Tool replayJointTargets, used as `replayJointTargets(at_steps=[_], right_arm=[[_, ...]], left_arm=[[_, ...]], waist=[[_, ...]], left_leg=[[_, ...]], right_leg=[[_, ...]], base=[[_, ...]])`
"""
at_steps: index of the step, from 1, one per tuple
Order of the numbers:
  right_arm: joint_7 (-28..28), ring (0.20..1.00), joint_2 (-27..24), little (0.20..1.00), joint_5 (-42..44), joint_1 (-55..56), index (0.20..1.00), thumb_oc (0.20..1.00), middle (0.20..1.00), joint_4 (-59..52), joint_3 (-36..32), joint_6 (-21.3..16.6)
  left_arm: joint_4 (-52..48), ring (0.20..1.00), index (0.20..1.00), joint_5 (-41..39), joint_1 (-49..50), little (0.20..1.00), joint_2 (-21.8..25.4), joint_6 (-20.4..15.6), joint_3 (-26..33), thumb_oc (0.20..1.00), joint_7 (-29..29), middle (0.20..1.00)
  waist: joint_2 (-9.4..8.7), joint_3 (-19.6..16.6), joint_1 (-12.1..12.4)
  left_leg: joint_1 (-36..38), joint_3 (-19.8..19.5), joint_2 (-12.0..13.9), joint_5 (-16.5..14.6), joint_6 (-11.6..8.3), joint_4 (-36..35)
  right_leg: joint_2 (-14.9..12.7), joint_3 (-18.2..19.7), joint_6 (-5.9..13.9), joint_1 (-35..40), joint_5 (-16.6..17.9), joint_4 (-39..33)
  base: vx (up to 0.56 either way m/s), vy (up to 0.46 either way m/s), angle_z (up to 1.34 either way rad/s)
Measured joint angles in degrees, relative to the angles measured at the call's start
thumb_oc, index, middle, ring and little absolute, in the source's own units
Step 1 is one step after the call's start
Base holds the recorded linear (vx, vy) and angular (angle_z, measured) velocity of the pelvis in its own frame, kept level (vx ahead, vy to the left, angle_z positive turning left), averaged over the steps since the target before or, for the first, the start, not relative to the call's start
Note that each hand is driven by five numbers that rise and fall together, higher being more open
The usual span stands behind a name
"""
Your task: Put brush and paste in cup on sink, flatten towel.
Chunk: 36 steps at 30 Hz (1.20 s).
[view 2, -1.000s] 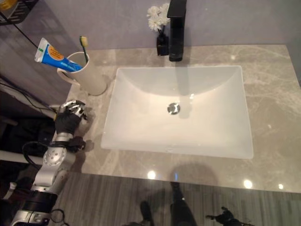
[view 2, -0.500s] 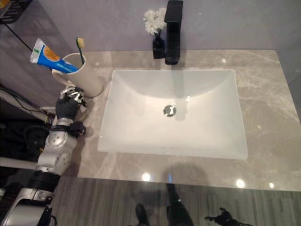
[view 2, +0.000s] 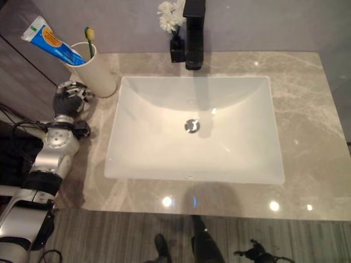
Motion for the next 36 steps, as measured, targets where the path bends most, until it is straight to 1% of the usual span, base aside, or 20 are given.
replayJointTargets(at_steps=[5, 9, 10, 12, 14, 15, 17, 19, 20, 22, 27, 30, 33, 36], right_arm=[[0.0, 1.0, 0.3, 1.0, 0.0, -0.1, 1.0, 1.0, 1.0, -0.1, 0.2, 0.0], [-0.1, 1.0, 0.6, 1.0, 0.0, -0.3, 1.0, 1.0, 1.0, -0.2, 0.2, 0.0], [-0.1, 1.0, 0.6, 1.0, 0.0, -0.3, 1.0, 1.0, 1.0, -0.6, 0.1, 0.0], [-0.2, 1.0, 0.6, 1.0, 0.0, -0.2, 1.0, 1.0, 1.0, -1.0, -0.3, 0.0], [-0.2, 1.0, 0.6, 1.0, 0.0, -0.2, 1.0, 1.0, 1.0, -1.3, -0.4, 0.0], [-0.2, 1.0, 0.6, 1.0, 0.0, -0.2, 1.0, 1.0, 1.0, -1.3, -0.4, 0.0], [-0.2, 1.0, 0.6, 1.0, 0.0, -0.2, 1.0, 1.0, 1.0, -1.2, -2.0, 0.0], [0.0, 1.0, 0.6, 1.0, 0.0, -0.1, 1.0, 1.0, 1.0, -1.3, -2.4, 0.0], [0.0, 1.0, 0.5, 1.0, -0.1, 0.2, 1.0, 1.0, 1.0, -1.2, -2.6, 0.0], [0.0, 1.0, 0.5, 1.0, -0.1, 0.3, 1.0, 1.0, 1.0, -1.0, -2.5, 0.0], [0.2, 1.0, 0.6, 1.0, -0.1, 0.3, 1.0, 1.0, 1.0, -0.7, -2.5, 0.1], [0.2, 1.0, 0.6, 1.0, -0.1, 0.4, 1.0, 1.0, 1.0, -0.6, -2.5, 0.0], [0.2, 1.0, 0.6, 1.0, -0.1, 0.4, 1.0, 1.0, 1.0, -0.4, -2.5, 0.1], [0.2, 1.0, 0.6, 1.0, -0.1, 0.4, 1.0, 1.0, 1.0, 0.1, -2.5, 0.1]], left_arm=[[-0.5, 0.2, 0.2, 0.6, -1.2, 0.2, -0.1, -0.2, 0.5, 0.2, 1.4, 0.2], [-2.9, 0.2, 0.2, 1.8, -0.4, 0.2, -0.5, -0.1, 1.7, 0.2, 2.4, 0.2], [-8.9, 0.2, 0.2, 2.8, 4.4, 0.2, -1.1, -0.1, 4.9, 0.2, 2.4, 0.2], [-13.7, 0.2, 0.2, 3.0, 8.7, 0.2, -1.6, -0.2, 5.8, 0.2, 2.3, 0.2], [-18.0, 0.2, 0.2, 4.0, 12.8, 0.2, -3.2, -0.4, 7.9, 0.2, 2.2, 0.2], [-19.0, 0.2, 0.2, 4.0, 14.5, 0.2, -3.4, -0.3, 7.8, 0.2, 2.0, 0.2], [-22.2, 0.2, 0.2, 4.0, 20.6, 0.2, -5.3, -0.2, 10.1, 0.2, 1.4, 0.2], [-24.0, 0.2, 0.2, 3.9, 24.1, 0.2, -5.3, -0.1, 11.4, 0.2, 0.4, 0.2], [-24.0, 0.2, 0.2, 3.9, 24.9, 0.2, -5.3, -0.2, 11.5, 0.2, -0.1, 0.2], [-24.0, 0.2, 0.2, 3.9, 25.1, 0.2, -5.2, -0.2, 11.5, 0.2, -0.4, 0.2], [-23.1, 0.2, 0.2, 3.9, 23.7, 0.2, -5.3, -0.1, 11.6, 0.2, -0.5, 0.2], [-24.4, 0.2, 0.2, 3.9, 23.4, 0.2, -5.4, 0.0, 11.2, 0.2, -0.6, 0.2], [-25.7, 0.2, 0.2, 3.9, 23.0, 0.2, -5.3, 0.3, 10.5, 0.2, -1.4, 0.2], [-25.6, 0.2, 0.2, 3.9, 21.3, 0.2, -5.3, 0.6, 8.5, 0.2, -2.0, 0.2]], waist=[[-0.33, 0.8, 0.0], [-0.39, 1.6, 0.1], [-0.21, 2.0, -0.1], [-0.17, 2.1, 0.3], [-0.06, 2.3, 0.5], [0.01, 2.5, 0.7], [0.1, 2.6, 1.9], [0.1, 2.6, 2.2], [0.1, 2.5, 2.7], [0.09, 2.5, 3.2], [0.1, 2.5, 3.0], [0.0, 2.4, 2.8], [-0.69, 2.0, 2.8], [-1.36, 1.6, 2.7]], left_leg=[[-0.4, 0.1, 0.1, 0.1, -0.12, 0.0], [-0.3, 0.1, 0.1, 0.1, -0.12, 0.0], [0.0, 0.2, 0.1, 0.0, -0.13, 0.0], [0.1, 0.1, 0.2, 0.1, -0.13, 0.2], [0.9, 0.1, 0.4, 0.1, -0.13, 0.2], [1.5, 0.0, 0.5, 0.0, -0.14, 0.2], [3.0, -0.3, 0.6, -0.1, -0.26, 0.0], [3.4, -1.2, 0.6, -0.1, -0.24, 0.0], [3.4, -1.6, 0.6, -0.1, -0.17, 0.0], [3.3, -1.7, 0.6, -0.1, -0.18, 0.0], [3.2, -1.6, 0.6, 0.1, -0.35, 0.0], [3.0, -1.5, 0.6, 0.1, -0.36, 0.2], [2.6, -1.4, 0.6, 0.1, -0.35, 0.2], [2.6, -1.3, 0.5, 0.1, -0.36, 0.2]], right_leg=[[0.2, 0.1, -0.13, -0.5, 0.1, 0.0], [0.2, 0.1, -0.14, -0.4, 0.1, 0.0], [0.2, 0.2, -0.18, -0.2, 0.1, 0.0], [0.3, 0.0, -0.28, 0.0, 0.2, 0.0], [0.4, -0.1, -0.52, 0.9, 0.4, 0.0], [0.4, -0.4, -0.5, 1.6, 0.4, 0.0], [0.4, -0.8, -0.55, 3.3, -0.5, 0.0], [0.2, -1.3, -0.82, 3.8, -0.7, 0.0], [0.1, -1.5, -0.85, 4.0, -0.7, 0.0], [0.1, -1.6, -0.82, 4.0, -0.7, 0.0], [0.2, -1.5, -0.57, 3.8, -0.5, 0.0], [0.2, -1.5, -0.54, 3.6, -0.5, 0.0], [0.2, -1.4, -0.58, 3.2, -0.4, 0.0], [0.2, -1.4, -0.54, 3.1, -0.5, 0.0]], base=[[0.0, 0.0, 0.0], [0.0, 0.0, 0.0], [0.0, 0.0, 0.0], [0.0, 0.0, 0.0], [0.01, 0.003, 0.02], [0.01, 0.005, 0.07], [-0.01, 0.011, 0.12], [-0.02, 0.001, 0.15], [-0.03, -0.004, 0.12], [-0.02, -0.003, 0.04], [0.0, 0.0, 0.0], [0.0, 0.0, 0.0], [0.0, 0.0, 0.0], [0.0, 0.0, 0.0]])
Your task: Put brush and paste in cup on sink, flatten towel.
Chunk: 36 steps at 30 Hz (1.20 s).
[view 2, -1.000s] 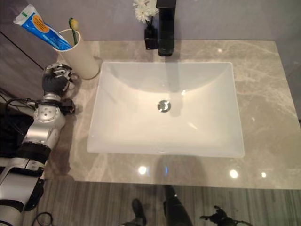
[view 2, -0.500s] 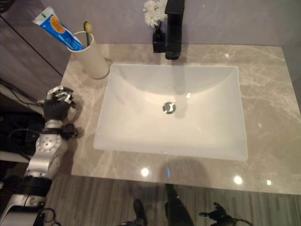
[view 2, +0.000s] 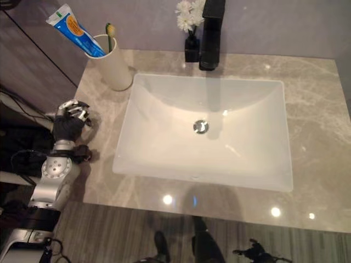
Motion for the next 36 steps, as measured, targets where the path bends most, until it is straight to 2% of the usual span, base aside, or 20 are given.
replayJointTargets(at_steps=[6, 17, 32, 36], right_arm=[[0.0, 1.0, 0.2, 1.0, 0.0, 0.1, 1.0, 1.0, 1.0, 0.6, 0.0, 0.0], [-0.2, 1.0, 0.3, 1.0, 0.1, 0.0, 1.0, 1.0, 1.0, 0.9, 0.0, 0.0], [-0.3, 1.0, 0.2, 1.0, 1.2, 0.0, 1.0, 1.0, 1.0, 1.1, 0.7, -0.1], [-0.3, 1.0, 0.2, 1.0, 1.2, 0.0, 1.0, 1.0, 1.0, 1.1, 1.4, -0.1]], left_arm=[[0.9, 0.2, 0.2, 0.0, -1.8, 0.2, 0.0, 0.5, -1.9, 0.2, -0.3, 0.2], [3.6, 0.2, 0.2, -0.1, -4.3, 0.2, 0.0, 0.5, -3.4, 0.2, 0.7, 0.2], [15.3, 0.2, 0.2, -0.2, -15.7, 0.2, 0.6, 0.4, -4.3, 0.2, 4.3, 0.2], [20.0, 0.2, 0.2, -0.3, -19.9, 0.2, 2.2, 0.7, -7.2, 0.2, 4.6, 0.2]], waist=[[0.36, -1.2, -1.4], [1.18, -1.9, -1.5], [1.57, -2.1, -2.5], [1.56, -2.1, -2.9]], left_leg=[[-0.7, 0.2, 0.0, 0.0, 0.0, 0.0], [-0.8, 1.5, 0.5, 0.0, -0.06, 0.0], [-2.6, 1.7, 0.9, 0.1, -0.29, 0.0], [-2.8, 1.7, 0.8, 0.1, -0.39, -0.3]], right_leg=[[0.0, 0.1, -0.02, -0.8, 0.0, 0.0], [0.9, 1.0, -0.47, -1.5, 0.1, 0.0], [1.4, 1.0, -0.85, -3.3, 0.4, 0.0], [1.3, 1.1, -1.14, -3.6, 0.2, 0.0]], base=[[0.01, -0.016, -0.01], [0.04, -0.023, -0.05], [0.0, 0.0, 0.0], [0.0, 0.0, 0.0]])
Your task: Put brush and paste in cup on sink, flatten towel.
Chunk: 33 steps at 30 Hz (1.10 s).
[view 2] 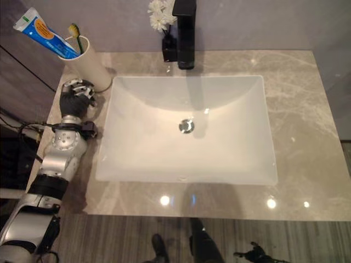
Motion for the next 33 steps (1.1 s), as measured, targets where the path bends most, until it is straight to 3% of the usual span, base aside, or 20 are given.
replayJointTargets(at_steps=[9, 25, 33], right_arm=[[0.0, 1.0, 0.0, 1.0, 0.0, -0.3, 1.0, 1.0, 1.0, -0.6, 1.5, 0.0], [0.0, 1.0, -0.1, 1.0, 1.1, -0.6, 1.0, 1.0, 1.0, -1.1, 1.5, -0.7], [0.0, 1.0, -0.1, 1.0, 1.1, -1.1, 1.0, 1.0, 1.0, -1.2, 1.4, -1.3]], left_arm=[[6.9, 0.2, 0.2, -1.5, -8.0, 0.2, 2.8, -0.3, -3.6, 0.2, 0.1, 0.2], [7.2, 0.2, 0.2, -2.2, -9.6, 0.2, 5.3, -2.3, -2.9, 0.2, 0.1, 0.2], [5.5, 0.2, 0.2, -3.4, -4.1, 0.2, 7.5, -4.0, 3.3, 0.2, 0.1, 0.2]], waist=[[-0.12, 0.1, -1.3], [-0.72, 2.6, -1.4], [-0.03, 3.2, -1.2]], left_leg=[[-1.3, 1.1, 0.1, -0.3, -0.62, 0.0], [-1.3, 1.2, 0.4, -0.5, -0.86, 0.0], [-1.2, 1.5, 1.1, -0.7, -1.11, 0.0]], right_leg=[[0.6, 0.8, 0.33, -1.7, 0.4, 0.0], [0.9, 0.8, 0.05, -1.8, 0.1, 0.0], [1.8, 0.9, -0.09, -1.8, -0.1, 0.0]], base=[[-0.01, -0.003, -0.06], [0.0, -0.001, 0.0], [0.0, 0.0, -0.01]])
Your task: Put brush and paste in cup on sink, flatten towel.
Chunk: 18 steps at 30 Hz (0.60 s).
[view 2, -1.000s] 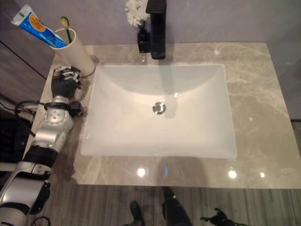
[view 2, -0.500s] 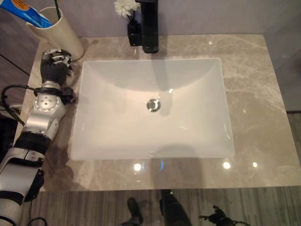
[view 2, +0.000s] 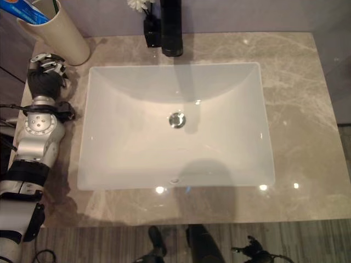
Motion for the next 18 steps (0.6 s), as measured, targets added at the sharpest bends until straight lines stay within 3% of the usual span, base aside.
replayJointTargets(at_steps=[3, 9, 18], right_arm=[[0.0, 1.0, -0.1, 1.0, 0.0, -0.1, 1.0, 1.0, 1.0, 0.1, 0.0, -0.1], [-0.1, 1.0, -0.3, 1.0, 0.0, -0.1, 1.0, 1.0, 1.0, 0.0, 0.3, -0.2], [0.0, 1.0, -0.4, 1.0, 0.1, 0.0, 1.0, 1.0, 1.0, -0.2, 2.2, -0.5]], left_arm=[[8.2, 0.2, 0.2, -0.5, -3.6, 0.2, 2.0, 0.4, 0.3, 0.2, 1.0, 0.2], [12.2, 0.2, 0.2, -0.3, -7.5, 0.2, 2.9, 0.6, -2.0, 0.2, 2.1, 0.2], [11.0, 0.2, 0.2, 2.2, -13.0, 0.2, 4.6, 0.9, -5.2, 0.2, 2.4, 0.2]], waist=[[-0.01, 0.0, -0.2], [-0.07, 0.1, -0.3], [-1.67, 1.0, -0.6]], left_leg=[[0.1, 0.2, 0.2, 0.0, -0.05, 0.0], [-0.3, 1.0, 0.2, -0.2, -0.31, 0.0], [-1.7, 1.5, 0.4, -0.2, -0.34, 0.2]], right_leg=[[0.3, 0.1, -0.02, 0.0, 0.0, 0.0], [0.4, 0.7, 0.0, -0.7, 0.0, 0.0], [0.9, 1.3, -0.46, -2.4, 0.7, 0.0]], base=[[-0.01, -0.007, -0.02], [0.0, -0.01, -0.04], [-0.01, -0.019, -0.04]])
